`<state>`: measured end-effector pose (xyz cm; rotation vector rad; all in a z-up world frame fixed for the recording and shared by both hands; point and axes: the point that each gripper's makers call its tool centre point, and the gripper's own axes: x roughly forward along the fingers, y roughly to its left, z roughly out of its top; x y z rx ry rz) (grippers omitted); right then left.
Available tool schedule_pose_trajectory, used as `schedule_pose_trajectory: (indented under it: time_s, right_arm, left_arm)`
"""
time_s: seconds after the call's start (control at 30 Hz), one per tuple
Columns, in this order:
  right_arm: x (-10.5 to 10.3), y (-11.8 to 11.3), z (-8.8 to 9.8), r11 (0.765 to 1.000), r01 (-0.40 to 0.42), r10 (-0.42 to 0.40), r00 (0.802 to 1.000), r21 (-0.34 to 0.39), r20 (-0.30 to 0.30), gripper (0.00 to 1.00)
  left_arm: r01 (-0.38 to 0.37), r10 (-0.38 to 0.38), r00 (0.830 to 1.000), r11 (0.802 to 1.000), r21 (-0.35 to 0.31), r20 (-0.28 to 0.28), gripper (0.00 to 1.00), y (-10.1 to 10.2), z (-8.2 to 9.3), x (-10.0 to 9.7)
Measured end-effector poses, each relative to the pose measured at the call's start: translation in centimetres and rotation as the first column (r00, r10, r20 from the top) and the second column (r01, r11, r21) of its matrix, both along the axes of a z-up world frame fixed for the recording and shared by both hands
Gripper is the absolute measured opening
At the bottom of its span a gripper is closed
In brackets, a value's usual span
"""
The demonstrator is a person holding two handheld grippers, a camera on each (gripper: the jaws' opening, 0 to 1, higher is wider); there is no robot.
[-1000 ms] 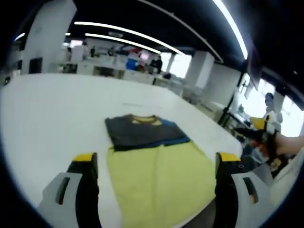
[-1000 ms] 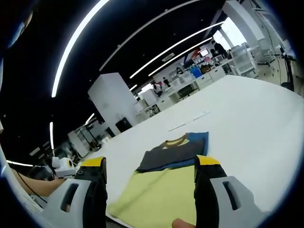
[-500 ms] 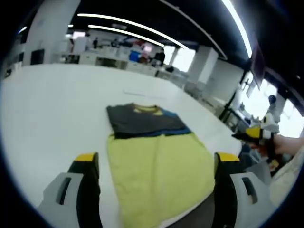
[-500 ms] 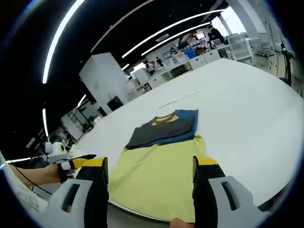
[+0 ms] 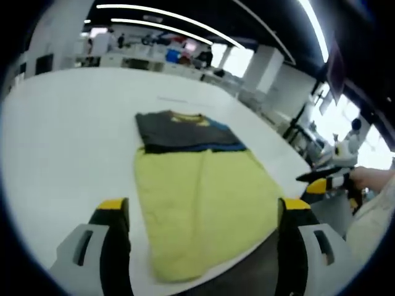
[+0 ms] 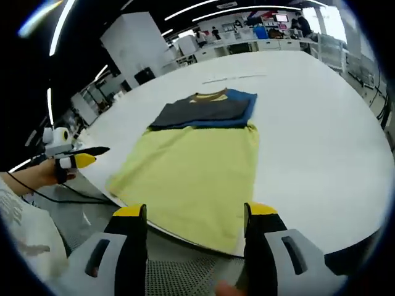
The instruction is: Fold the garment on the visible template until the final outline fits inside the template.
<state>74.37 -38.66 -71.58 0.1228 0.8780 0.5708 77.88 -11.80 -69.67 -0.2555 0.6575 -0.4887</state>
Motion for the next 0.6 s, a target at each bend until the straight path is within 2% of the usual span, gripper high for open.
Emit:
schedule_pose_trajectory:
  time_s: [0.1, 0.17, 0.3, 0.43, 0.47, 0.6]
  right_arm:
    - [-0.5, -0.6, -1.1, 0.998, -0.020, 0.019, 1.000, -0.061, -0.023, 0.58]
    - [-0.8, -0.8, -1.7, 0.997, -0.024, 0.020, 0.999, -0.077, -0.046, 0.57]
    - [-1.5, -1.4, -2.8, 0.995, -0.031, 0.022, 0.996, -0.098, -0.091, 0.53]
    - [-1.5, -2.0, -3.5, 0.995, 0.007, -0.020, 0.991, -0.097, -0.133, 0.47]
    - [-1.6, -2.1, -3.9, 0.995, 0.013, -0.028, 0.987, -0.098, -0.161, 0.45]
    - [-1.7, -2.6, -4.6, 0.990, -0.009, -0.018, 0.981, -0.140, -0.191, 0.39]
  left_arm:
    - [0.004, -0.004, 0.999, 1.000, -0.006, -0.034, 0.96, 0.1, -0.7, -0.5]
    - [0.006, -0.006, 0.999, 1.000, -0.007, -0.052, 0.95, 0.1, -1.1, -0.8]
    - [0.008, -0.008, 0.996, 1.000, -0.002, -0.083, 0.95, 0.2, -1.8, -1.5]
    - [0.011, -0.012, 0.993, 1.000, -0.008, -0.119, 0.93, 0.2, -2.5, -2.0]
    - [0.014, -0.014, 0.992, 1.000, -0.006, -0.125, 0.93, 0.2, -2.7, -2.0]
    - [0.025, -0.024, 0.990, 1.000, 0.005, -0.138, 0.92, 0.0, -2.9, -2.1]
